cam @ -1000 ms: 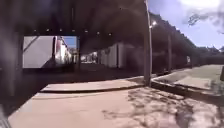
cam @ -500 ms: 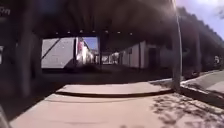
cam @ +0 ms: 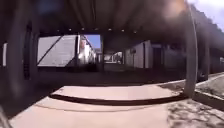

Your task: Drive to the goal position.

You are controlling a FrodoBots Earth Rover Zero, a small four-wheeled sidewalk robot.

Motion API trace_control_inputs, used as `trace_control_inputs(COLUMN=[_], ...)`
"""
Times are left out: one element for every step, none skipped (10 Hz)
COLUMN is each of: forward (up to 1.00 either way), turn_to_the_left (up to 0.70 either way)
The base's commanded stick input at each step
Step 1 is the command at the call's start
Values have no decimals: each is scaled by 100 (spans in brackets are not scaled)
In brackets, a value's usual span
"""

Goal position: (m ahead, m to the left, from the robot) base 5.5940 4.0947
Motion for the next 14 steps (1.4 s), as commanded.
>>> trace_control_inputs(forward=[70, 70, 70, 70, 70, 70, 70, 70, 70, 70, 70, 70, 70, 70], turn_to_the_left=[0, 0, 0, 0, 0, 0, 0, 0, 0, 0, 0, 0, 0, 12])
